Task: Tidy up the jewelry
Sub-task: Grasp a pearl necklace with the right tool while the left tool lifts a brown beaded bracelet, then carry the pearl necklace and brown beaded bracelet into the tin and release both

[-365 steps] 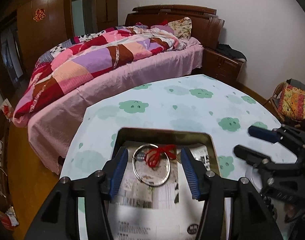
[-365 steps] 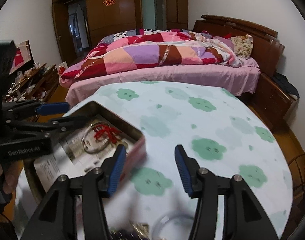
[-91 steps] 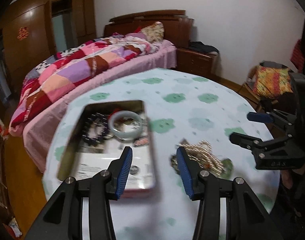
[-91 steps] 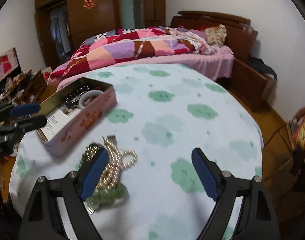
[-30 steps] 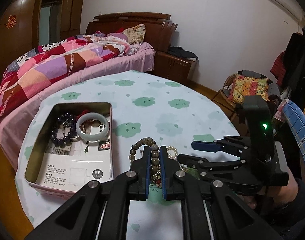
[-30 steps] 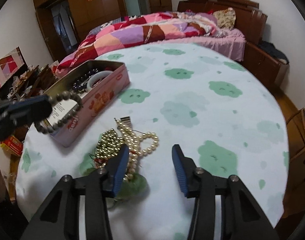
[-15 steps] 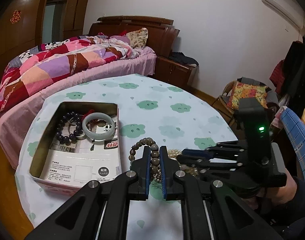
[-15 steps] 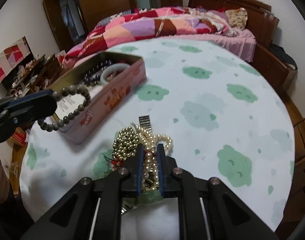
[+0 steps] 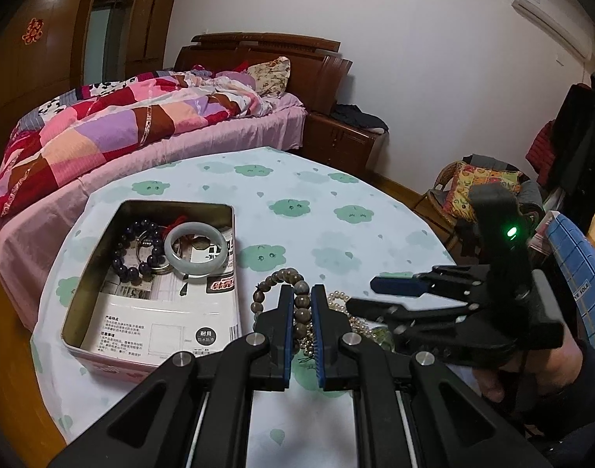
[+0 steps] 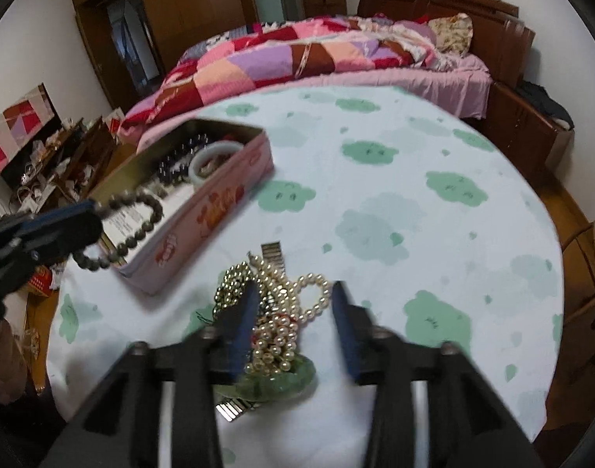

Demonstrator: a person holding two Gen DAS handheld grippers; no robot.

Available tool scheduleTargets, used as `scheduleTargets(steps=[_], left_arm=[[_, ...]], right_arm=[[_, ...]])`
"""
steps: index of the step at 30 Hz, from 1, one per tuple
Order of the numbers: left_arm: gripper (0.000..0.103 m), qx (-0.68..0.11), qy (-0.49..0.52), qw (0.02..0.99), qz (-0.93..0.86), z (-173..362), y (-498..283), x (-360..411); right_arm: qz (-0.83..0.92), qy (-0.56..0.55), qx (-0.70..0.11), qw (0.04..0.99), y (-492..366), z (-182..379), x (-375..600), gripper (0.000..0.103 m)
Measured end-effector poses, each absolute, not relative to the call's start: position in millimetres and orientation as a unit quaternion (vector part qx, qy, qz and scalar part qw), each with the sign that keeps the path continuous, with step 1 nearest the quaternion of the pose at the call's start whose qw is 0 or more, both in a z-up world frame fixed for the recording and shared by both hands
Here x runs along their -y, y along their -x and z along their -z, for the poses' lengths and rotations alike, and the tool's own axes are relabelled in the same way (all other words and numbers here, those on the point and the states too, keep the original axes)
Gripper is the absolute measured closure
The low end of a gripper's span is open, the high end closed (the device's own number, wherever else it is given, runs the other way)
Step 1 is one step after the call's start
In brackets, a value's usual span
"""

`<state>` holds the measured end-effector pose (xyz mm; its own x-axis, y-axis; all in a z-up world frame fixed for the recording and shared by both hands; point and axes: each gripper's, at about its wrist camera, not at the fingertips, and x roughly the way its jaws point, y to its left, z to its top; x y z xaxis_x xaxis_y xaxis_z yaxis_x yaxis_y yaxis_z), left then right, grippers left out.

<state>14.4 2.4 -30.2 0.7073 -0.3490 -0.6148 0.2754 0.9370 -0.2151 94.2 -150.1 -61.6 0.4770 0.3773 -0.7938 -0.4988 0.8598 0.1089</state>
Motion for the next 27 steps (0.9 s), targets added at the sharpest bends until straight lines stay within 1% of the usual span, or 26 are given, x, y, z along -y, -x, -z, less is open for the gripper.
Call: scheduleTargets(steps=[3, 4, 5, 6, 7, 21, 27], left_arm=[[0.095, -0.35, 0.055, 0.92, 0.168, 35.8, -19.2, -2.8], [0.095, -0.351, 0.055, 0.92, 0.167, 36.7, -19.7, -2.3], [0.095, -0.352, 0.054, 0.919, 0.167, 37.3, -19.9, -2.3], [0.095, -0.351, 0.054, 0.919, 0.168, 37.0, -19.6, -2.2], [0.095, -0.35, 0.054, 0.92, 0.169, 35.9, -18.9, -2.4], [0.095, -0.326, 0.052, 0.927, 0.176, 15.2, -10.3, -4.3], [0.095, -0.315, 0.047, 0.933, 0.166, 4.1, -13.8, -14.0]], right_arm=[[-0.253, 0.084, -0.468, 0.843, -99.6, 77.9, 142.6, 0.058], [-0.25, 0.091, -0.48, 0.836, -102.0, 85.0, 140.5, 0.063], [-0.254, 0.086, -0.485, 0.832, -103.3, 89.6, 140.9, 0.074], [-0.259, 0.079, -0.492, 0.827, -104.2, 90.5, 142.9, 0.078], [-0.263, 0.07, -0.491, 0.827, -103.9, 89.2, 145.4, 0.088], [-0.266, 0.034, -0.395, 0.879, -83.1, 28.3, 165.1, 0.088], [-0.273, 0.036, -0.381, 0.882, -88.7, 16.9, 155.9, 0.088]])
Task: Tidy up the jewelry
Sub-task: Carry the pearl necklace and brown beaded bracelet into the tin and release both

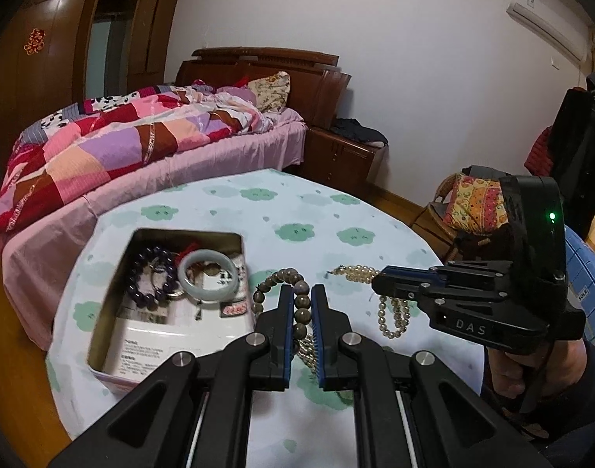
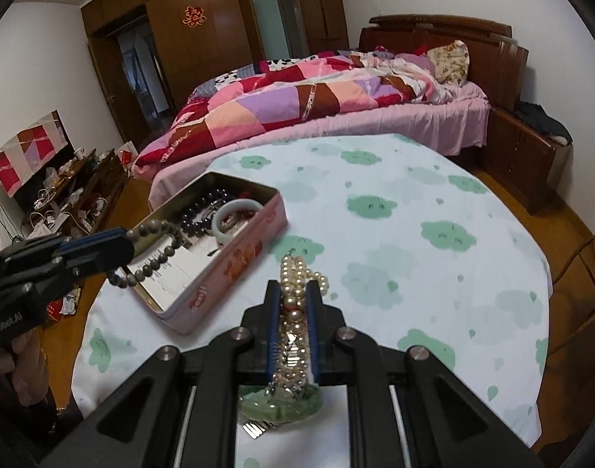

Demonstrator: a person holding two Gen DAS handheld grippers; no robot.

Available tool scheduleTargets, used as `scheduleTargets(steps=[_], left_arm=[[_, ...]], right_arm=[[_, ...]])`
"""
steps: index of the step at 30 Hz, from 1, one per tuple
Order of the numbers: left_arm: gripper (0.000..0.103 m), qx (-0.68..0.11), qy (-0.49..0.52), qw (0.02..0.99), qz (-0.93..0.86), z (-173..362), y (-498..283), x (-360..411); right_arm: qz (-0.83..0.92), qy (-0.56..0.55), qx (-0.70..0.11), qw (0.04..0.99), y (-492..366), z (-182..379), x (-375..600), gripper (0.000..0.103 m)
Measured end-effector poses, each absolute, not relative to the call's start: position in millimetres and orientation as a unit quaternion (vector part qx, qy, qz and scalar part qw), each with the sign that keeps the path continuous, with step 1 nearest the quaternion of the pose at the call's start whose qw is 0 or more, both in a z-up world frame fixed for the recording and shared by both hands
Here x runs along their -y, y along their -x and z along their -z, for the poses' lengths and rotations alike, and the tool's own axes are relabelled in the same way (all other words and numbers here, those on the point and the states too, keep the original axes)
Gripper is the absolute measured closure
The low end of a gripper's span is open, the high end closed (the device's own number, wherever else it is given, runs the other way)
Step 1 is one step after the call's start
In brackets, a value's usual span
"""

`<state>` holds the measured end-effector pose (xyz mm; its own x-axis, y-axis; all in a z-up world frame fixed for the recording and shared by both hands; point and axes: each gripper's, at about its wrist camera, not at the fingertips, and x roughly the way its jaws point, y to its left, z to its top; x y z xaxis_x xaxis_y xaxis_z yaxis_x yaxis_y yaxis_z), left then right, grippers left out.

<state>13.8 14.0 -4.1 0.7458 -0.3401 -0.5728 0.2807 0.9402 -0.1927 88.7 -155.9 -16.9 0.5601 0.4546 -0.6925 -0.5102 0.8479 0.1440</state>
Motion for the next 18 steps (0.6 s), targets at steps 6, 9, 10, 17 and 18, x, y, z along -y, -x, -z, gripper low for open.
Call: scheduleTargets(steps=[6, 9, 10, 17, 18], left_arm=[[0.095, -0.303, 0.045, 0.941, 0.146, -6.0, -21.7, -32.4], [0.095, -0.299, 0.044, 0.944, 0.13, -8.8, -27.8, -45.7], [0.095, -0.298, 0.045, 0.946, 0.124, -9.6, -30.6, -51.8], [0.095, -0.306, 0.036, 0.946, 0.103, -3.3, -51.8, -75.6], [0.095, -0.308, 0.038, 0.945, 0.103, -1.0, -54.4, -78.0]], right_arm=[[-0.286, 0.046, -0.373, 0.881, -96.5, 9.5, 139.7, 0.088], [-0.294, 0.054, -0.367, 0.881, -100.8, 4.9, 125.9, 0.088], [-0.297, 0.057, -0.366, 0.88, -100.7, 4.3, 123.0, 0.088], [-0.312, 0.075, -0.356, 0.877, -107.7, -1.8, 90.9, 0.088], [-0.314, 0.079, -0.356, 0.877, -108.7, -2.0, 85.5, 0.088]])
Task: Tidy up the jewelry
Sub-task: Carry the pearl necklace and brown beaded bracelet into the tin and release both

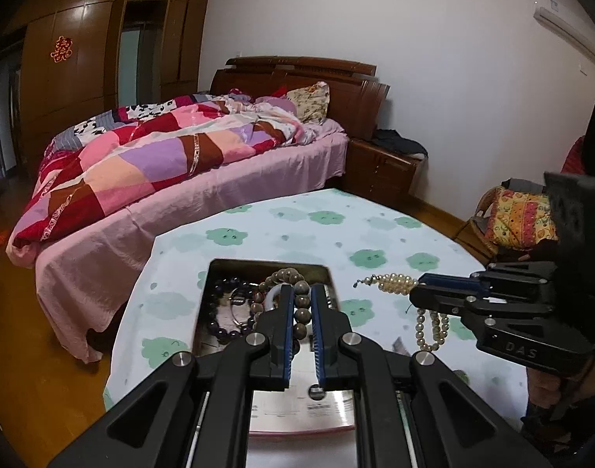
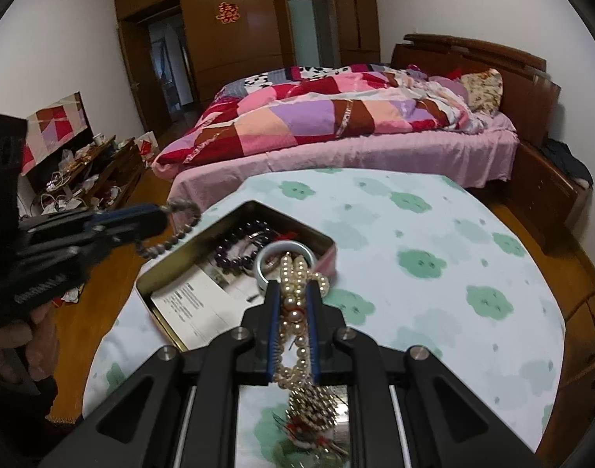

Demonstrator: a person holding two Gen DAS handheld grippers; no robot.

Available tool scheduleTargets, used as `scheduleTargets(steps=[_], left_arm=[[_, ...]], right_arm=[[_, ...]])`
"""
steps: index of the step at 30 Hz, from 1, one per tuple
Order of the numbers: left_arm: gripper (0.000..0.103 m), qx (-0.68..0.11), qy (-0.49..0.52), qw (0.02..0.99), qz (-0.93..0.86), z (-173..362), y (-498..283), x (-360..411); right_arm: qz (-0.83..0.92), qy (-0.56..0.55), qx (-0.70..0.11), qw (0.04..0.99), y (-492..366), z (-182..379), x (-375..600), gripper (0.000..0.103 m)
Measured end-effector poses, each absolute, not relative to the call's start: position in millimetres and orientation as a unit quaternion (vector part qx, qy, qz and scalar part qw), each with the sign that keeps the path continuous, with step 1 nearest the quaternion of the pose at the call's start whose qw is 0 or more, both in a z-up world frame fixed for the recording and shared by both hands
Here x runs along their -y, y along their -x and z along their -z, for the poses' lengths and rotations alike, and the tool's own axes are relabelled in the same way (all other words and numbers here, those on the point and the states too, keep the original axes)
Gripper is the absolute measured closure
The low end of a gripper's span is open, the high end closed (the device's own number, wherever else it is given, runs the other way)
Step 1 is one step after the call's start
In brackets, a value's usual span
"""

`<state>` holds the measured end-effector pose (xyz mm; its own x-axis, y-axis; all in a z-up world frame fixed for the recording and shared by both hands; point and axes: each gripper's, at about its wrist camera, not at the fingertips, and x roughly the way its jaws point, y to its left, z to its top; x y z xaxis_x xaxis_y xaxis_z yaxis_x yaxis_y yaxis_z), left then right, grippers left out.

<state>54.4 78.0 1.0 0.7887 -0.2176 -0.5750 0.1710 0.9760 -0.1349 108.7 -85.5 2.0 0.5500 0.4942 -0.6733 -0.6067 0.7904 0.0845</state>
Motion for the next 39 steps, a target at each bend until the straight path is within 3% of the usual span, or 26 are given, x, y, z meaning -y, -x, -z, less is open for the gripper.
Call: scheduleTargets(steps=[39], left_arm=[[0.095, -0.361, 0.051, 0.927, 0.088, 50.2, -86.9, -99.2]], right_arm=[[-0.314, 0.137, -0.394, 0.853, -130.8, 53.7, 15.2, 0.088]])
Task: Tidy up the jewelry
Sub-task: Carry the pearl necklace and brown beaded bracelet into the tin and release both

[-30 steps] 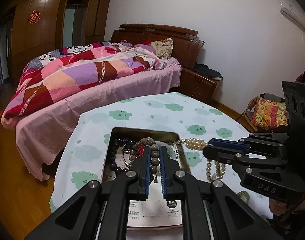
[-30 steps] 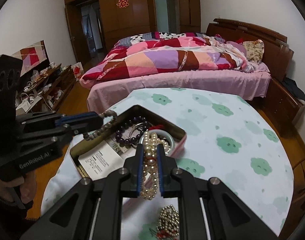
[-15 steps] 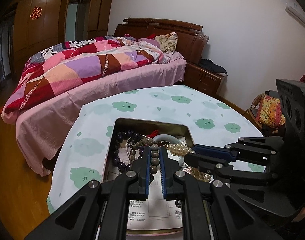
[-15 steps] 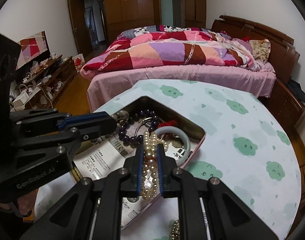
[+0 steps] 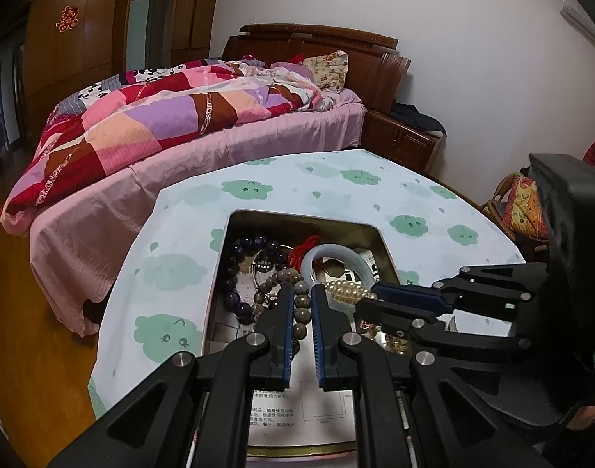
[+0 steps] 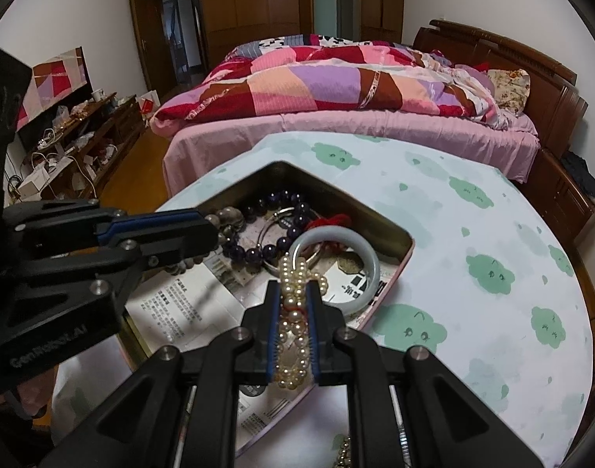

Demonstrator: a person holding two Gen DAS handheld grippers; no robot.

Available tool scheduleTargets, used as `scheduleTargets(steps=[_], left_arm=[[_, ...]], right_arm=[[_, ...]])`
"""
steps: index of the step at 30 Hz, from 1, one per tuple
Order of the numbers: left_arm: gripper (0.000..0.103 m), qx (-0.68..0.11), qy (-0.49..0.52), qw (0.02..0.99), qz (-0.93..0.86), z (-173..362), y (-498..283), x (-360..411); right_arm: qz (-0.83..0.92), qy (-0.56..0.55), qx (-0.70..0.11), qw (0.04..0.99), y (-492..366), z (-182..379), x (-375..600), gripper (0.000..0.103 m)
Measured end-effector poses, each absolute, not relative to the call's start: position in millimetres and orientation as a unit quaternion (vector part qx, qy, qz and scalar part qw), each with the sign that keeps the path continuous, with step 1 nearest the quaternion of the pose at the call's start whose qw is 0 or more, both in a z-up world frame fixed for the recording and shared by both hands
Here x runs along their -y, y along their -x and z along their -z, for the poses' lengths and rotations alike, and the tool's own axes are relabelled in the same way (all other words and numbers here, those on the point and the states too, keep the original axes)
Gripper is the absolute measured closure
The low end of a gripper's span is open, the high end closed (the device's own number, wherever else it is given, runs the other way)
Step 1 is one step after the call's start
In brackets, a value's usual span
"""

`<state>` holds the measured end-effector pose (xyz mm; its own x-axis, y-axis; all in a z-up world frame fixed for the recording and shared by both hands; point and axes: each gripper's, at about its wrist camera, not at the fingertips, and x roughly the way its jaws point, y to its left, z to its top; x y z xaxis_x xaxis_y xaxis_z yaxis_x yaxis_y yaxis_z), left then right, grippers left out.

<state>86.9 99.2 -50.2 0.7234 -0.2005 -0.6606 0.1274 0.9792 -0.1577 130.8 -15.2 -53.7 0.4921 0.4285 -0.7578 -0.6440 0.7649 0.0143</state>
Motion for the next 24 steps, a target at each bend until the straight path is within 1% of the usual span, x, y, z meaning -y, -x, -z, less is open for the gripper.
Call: scheduleTargets(steps=[14, 19, 21, 22, 24], left_arm=[[0.095, -0.378, 0.049, 0.921, 0.085, 63.7, -93.3, -99.1], [0.095, -0.378, 0.051, 0.921, 0.082, 63.4, -93.5, -99.8], [0.095, -0.375, 0.053, 0.922, 0.082, 61.4, -92.7, -99.9], [0.094, -0.374, 0.053, 0.922, 0.082, 60.1, -92.1, -99.9], [0.092, -0.371, 0.051, 0.924, 0.082, 57.5, -90.9, -100.1]], right_arm=[[-0.306, 0.14, -0.407, 0.849, -133.6, 63.1, 14.3, 0.088], [-0.307, 0.134, -0.414, 0.846, -135.5, 65.3, 16.1, 0.086], [-0.306, 0.129, -0.412, 0.849, -134.8, 63.6, 18.5, 0.077], [-0.305, 0.126, -0.412, 0.849, -134.3, 63.1, 19.5, 0.068], [-0.304, 0.12, -0.409, 0.852, -134.0, 60.4, 23.0, 0.068]])
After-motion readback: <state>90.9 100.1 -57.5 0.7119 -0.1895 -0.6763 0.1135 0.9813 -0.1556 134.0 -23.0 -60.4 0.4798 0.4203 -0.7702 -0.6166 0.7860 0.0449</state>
